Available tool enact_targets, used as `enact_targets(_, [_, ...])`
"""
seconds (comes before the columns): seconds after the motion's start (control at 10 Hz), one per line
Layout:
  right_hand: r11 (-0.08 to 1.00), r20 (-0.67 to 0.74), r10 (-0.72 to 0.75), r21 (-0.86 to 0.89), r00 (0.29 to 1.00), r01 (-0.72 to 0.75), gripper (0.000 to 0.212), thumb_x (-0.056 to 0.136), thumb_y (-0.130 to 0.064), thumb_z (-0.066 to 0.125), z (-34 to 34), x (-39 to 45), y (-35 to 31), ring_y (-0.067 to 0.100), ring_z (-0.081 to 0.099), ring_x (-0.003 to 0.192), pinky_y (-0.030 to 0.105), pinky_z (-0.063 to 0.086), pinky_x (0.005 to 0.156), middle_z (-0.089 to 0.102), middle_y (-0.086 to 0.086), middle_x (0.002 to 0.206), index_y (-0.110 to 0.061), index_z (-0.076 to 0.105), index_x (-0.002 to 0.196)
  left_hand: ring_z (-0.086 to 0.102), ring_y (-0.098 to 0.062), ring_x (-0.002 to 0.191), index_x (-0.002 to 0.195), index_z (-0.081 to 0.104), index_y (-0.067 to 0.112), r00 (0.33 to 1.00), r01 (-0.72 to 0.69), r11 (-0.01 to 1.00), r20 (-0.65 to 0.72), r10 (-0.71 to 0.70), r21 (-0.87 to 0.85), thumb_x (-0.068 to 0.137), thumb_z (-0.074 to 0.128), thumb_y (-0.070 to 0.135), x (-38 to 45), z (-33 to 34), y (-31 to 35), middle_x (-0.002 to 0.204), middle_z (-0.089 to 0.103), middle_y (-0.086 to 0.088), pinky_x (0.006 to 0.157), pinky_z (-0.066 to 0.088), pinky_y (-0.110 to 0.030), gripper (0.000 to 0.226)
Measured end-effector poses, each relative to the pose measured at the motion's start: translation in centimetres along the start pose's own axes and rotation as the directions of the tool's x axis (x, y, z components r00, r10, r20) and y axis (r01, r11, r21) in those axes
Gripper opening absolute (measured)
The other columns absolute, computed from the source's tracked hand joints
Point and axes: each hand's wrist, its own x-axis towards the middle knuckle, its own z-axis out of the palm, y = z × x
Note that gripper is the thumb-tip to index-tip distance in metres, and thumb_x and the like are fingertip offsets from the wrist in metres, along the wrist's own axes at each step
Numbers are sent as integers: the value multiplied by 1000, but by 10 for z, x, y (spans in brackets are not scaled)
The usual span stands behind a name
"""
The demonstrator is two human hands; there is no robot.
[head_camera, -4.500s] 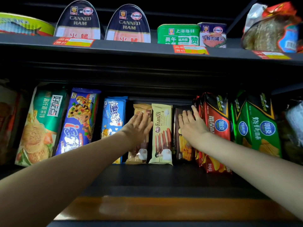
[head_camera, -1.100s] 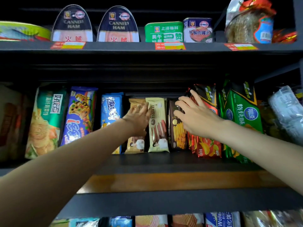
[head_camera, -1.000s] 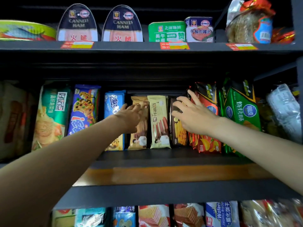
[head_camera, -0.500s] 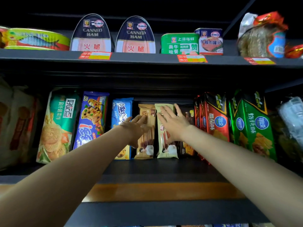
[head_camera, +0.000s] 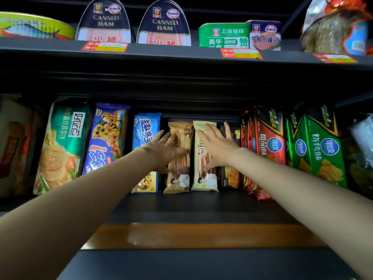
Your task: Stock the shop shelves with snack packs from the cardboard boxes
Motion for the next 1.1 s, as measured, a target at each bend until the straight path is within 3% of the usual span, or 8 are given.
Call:
enact_targets(0.2, [997,-57,-58,-44,997,56,116,74,-59,66,-3,-2,0,29,-18,143,53,-18,108,-14,15,156,-9,-8,149,-9,-46,140,145,-20,8,999,37,999,15,-37,-8,79,51,66,0,2,16,148,-19,-33,113,-9,-47,113])
enact_targets(0.3, [997,-71,-71,-43,995,68,113,76,-59,64,-3,0,-2,28,-18,143,53,-18,109,-14,15,156,-9,-6,150,-14,-47,138,141,-22,-3,999,49,994,-28,-46,103,77,48,71,8,12,25,147,-18,-36,113,-8,-51,120])
enact_targets(0.5, [998,-77,-69,-19,995,68,112,76,-58,65,-1,0,4,29,-17,143,53,-18,108,-13,16,156,-10,-5,150,-19,-47,137,135,-29,-8,992,98,977,-101,-80,190,78,53,67,25,22,28,146,-21,-36,112,-11,-53,125])
enact_targets(0.8, [998,-56,-57,-24,997,56,111,76,-59,64,-5,-3,5,29,-14,144,54,-16,109,-9,15,157,-9,-1,150,-13,-49,137,136,-26,-10,987,107,980,-141,-83,170,74,55,70,15,20,19,146,-19,-37,114,-7,-55,129])
enact_targets(0.9, [999,-21,-54,-3,998,54,108,76,-58,65,-13,-6,4,29,-14,144,54,-13,111,-7,14,157,-10,2,150,-13,-47,138,138,-24,-7,987,109,986,-136,-91,127,76,53,69,8,14,15,147,-20,-33,113,-7,-53,125])
enact_targets(1.1, [1000,55,-23,19,998,22,102,81,-55,62,-26,-27,-2,33,-17,143,52,-6,115,-12,14,156,-12,1,150,-11,-38,142,144,-15,-2,974,187,942,-69,-214,-280,90,40,56,-15,-13,8,152,-14,-26,115,-5,-48,96])
